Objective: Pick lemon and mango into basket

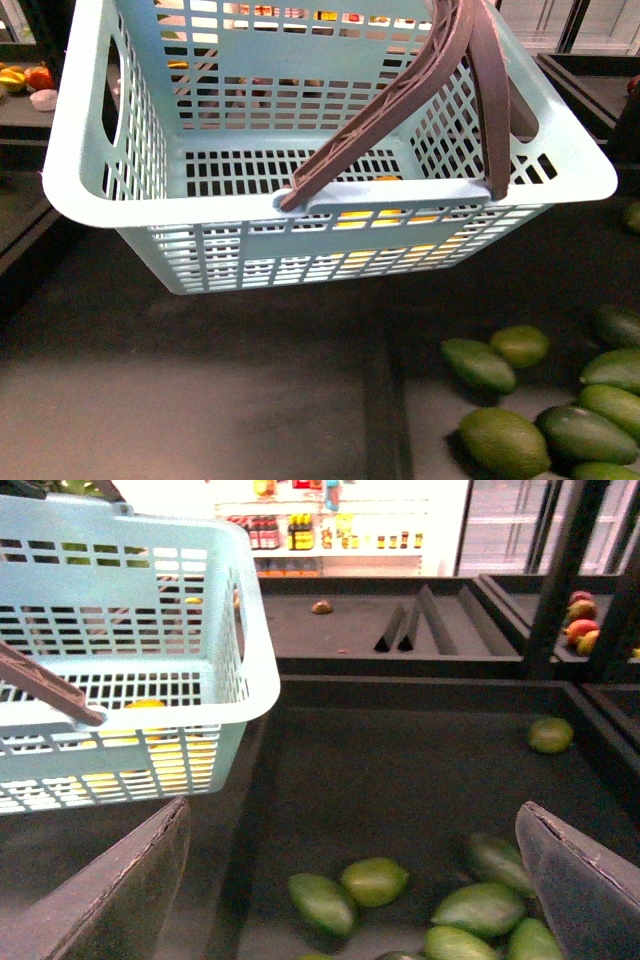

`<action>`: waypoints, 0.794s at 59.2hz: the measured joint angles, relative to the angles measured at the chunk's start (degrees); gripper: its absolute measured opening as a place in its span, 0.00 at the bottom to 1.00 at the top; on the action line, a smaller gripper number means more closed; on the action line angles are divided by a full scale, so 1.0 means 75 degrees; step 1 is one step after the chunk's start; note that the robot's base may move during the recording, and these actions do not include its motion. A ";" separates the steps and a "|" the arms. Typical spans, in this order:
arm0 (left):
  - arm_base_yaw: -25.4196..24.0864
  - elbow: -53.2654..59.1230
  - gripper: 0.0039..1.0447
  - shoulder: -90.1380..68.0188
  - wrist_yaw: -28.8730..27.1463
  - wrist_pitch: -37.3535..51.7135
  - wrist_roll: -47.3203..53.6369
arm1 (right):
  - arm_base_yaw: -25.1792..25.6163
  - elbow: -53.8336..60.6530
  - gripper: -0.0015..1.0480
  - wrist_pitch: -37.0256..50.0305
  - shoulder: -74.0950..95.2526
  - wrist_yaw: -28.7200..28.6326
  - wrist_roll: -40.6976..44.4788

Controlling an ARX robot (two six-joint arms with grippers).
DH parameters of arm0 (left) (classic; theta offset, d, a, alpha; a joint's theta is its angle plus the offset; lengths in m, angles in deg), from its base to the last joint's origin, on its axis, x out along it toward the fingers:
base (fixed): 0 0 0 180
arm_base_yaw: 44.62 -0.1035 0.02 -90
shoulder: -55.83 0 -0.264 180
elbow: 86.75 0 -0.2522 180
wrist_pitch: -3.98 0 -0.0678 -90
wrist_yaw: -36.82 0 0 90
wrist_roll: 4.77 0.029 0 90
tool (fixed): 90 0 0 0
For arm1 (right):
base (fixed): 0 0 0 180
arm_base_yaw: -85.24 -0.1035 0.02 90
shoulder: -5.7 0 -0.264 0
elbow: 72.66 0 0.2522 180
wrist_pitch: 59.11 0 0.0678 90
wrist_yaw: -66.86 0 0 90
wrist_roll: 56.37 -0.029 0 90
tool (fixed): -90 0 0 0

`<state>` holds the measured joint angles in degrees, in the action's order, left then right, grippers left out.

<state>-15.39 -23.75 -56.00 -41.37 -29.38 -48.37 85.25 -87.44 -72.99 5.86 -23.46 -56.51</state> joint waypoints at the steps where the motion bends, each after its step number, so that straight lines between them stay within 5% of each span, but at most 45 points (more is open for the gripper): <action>1: -0.0020 0.0000 0.04 0.0000 -0.0012 0.0000 0.0000 | 0.0000 0.0000 0.92 0.0000 0.0003 -0.0006 -0.0003; 13: -0.0157 0.0000 0.04 0.0000 -0.0224 0.0000 0.0122 | 0.0003 0.0003 0.92 0.0003 0.0000 0.0009 0.0000; 16: -0.0038 -0.0326 0.04 -0.0143 -0.1306 -0.0621 0.0006 | 0.0000 0.0003 0.92 0.0003 0.0000 0.0017 0.0000; 19: 0.0055 -0.0962 0.04 -0.0554 -0.3171 -0.1384 -0.0746 | 0.0003 0.0003 0.92 0.0003 0.0000 0.0023 0.0000; 24: -0.0198 -0.1515 0.04 -0.1279 -0.4488 -0.1451 -0.1728 | 0.0003 0.0003 0.92 0.0003 0.0000 0.0044 -0.0003; 38: -0.1655 -0.1431 0.04 -0.2162 -0.4316 -0.1064 -0.3646 | 0.0000 0.0003 0.92 0.0003 0.0000 0.0038 0.0000; 47: -0.1816 -0.1192 0.04 -0.2506 -0.3975 -0.0516 -0.4873 | 0.0000 0.0003 0.92 0.0003 0.0000 0.0041 -0.0003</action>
<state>-29.01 -32.69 -74.80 -71.18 -33.25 -84.91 85.25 -87.42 -72.96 5.86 -23.16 -56.53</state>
